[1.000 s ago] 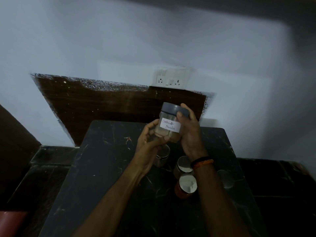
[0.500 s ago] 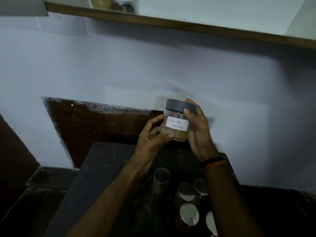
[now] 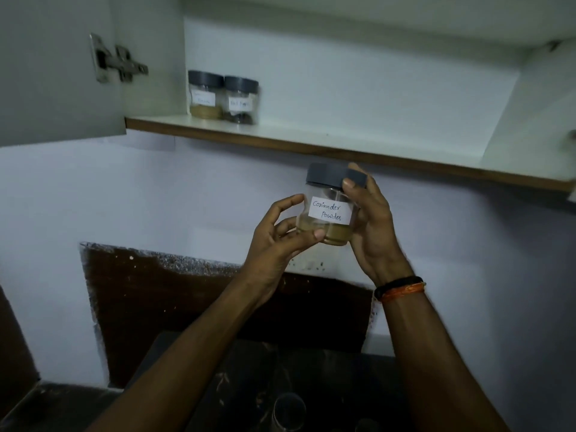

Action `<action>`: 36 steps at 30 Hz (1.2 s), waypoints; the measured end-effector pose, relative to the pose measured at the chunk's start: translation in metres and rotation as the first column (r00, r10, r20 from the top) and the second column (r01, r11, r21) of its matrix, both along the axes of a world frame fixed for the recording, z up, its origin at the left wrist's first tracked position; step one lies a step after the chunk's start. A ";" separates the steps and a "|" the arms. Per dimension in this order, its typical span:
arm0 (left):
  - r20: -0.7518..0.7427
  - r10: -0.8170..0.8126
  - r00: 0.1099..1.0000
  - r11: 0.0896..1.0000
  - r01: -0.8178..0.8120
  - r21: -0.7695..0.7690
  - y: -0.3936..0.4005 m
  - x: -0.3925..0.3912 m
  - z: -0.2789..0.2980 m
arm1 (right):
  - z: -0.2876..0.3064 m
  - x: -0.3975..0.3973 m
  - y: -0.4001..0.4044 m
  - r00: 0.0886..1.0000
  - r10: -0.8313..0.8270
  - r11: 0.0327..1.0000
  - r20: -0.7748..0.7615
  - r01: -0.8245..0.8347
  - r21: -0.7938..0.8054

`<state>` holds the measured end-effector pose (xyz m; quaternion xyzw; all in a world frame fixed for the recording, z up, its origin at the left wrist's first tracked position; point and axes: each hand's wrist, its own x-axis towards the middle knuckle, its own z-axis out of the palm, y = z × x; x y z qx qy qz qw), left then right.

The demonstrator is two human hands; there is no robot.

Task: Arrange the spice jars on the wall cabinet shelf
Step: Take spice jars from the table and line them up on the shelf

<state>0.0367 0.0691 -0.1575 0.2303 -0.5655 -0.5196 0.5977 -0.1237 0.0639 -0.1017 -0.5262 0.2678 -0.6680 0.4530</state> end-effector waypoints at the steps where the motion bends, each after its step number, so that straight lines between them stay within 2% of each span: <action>1: 0.002 0.003 1.000 1.000 -0.003 -0.021 -0.003 0.000 0.008 | 0.009 0.000 -0.003 1.000 0.001 1.000 -0.008 -0.001 -0.016; 11: 0.071 0.053 0.996 0.978 -0.037 -0.206 -0.023 0.004 0.072 | 0.077 0.002 -0.020 0.993 -0.029 0.993 -0.114 0.015 -0.120; 16: 0.081 0.091 0.993 0.962 -0.066 -0.266 -0.039 0.010 0.105 | 0.115 0.000 -0.034 0.945 -0.154 0.976 -0.287 0.099 -0.196; 18: 0.136 0.088 0.987 0.957 -0.046 -0.285 -0.048 0.014 0.120 | 0.130 -0.002 -0.040 0.925 -0.184 0.966 -0.331 0.107 -0.236; 20: 0.247 0.158 0.956 0.926 -0.056 -0.373 -0.060 0.024 0.135 | 0.146 -0.002 -0.049 0.924 -0.193 0.959 -0.331 0.107 -0.262; 21: 0.327 0.235 0.915 0.892 -0.069 -0.446 -0.066 0.030 0.142 | 0.154 -0.002 -0.056 0.925 -0.199 0.956 -0.324 0.111 -0.270; 22: 0.420 0.347 0.839 0.842 -0.081 -0.533 -0.074 0.037 0.148 | 0.160 -0.001 -0.062 0.926 -0.205 0.955 -0.318 0.118 -0.272; 23: 0.506 0.486 0.713 0.775 -0.083 -0.626 -0.083 0.043 0.152 | 0.165 -0.002 -0.068 0.926 -0.215 0.953 -0.310 0.129 -0.273; 24: 0.569 0.614 0.547 0.708 -0.062 -0.704 -0.095 0.049 0.155 | 0.171 -0.001 -0.076 0.928 -0.223 0.951 -0.300 0.140 -0.275; 25: 0.622 0.687 0.374 0.678 -0.025 -0.734 -0.105 0.054 0.157 | 0.175 -0.001 -0.083 0.928 -0.232 0.950 -0.291 0.151 -0.274; 27: 0.748 0.655 0.106 0.748 0.045 -0.662 -0.122 0.058 0.162 | 0.184 0.000 -0.098 0.927 -0.243 0.949 -0.287 0.165 -0.270; 28: 0.801 0.599 0.021 0.798 0.072 -0.598 -0.131 0.060 0.164 | 0.187 0.001 -0.107 0.925 -0.242 0.951 -0.294 0.165 -0.264; 29: 0.830 0.557 -0.032 0.828 0.091 -0.553 -0.135 0.060 0.167 | 0.191 0.002 -0.114 0.921 -0.240 0.952 -0.306 0.162 -0.258; 31: 0.847 0.527 -0.074 0.848 0.112 -0.518 -0.145 0.062 0.172 | 0.196 0.005 -0.131 0.908 -0.230 0.959 -0.350 0.150 -0.239; 36: 0.829 0.553 -0.080 0.826 0.182 -0.534 -0.161 0.068 0.171 | 0.198 0.014 -0.183 0.890 -0.202 0.974 -0.409 0.140 -0.176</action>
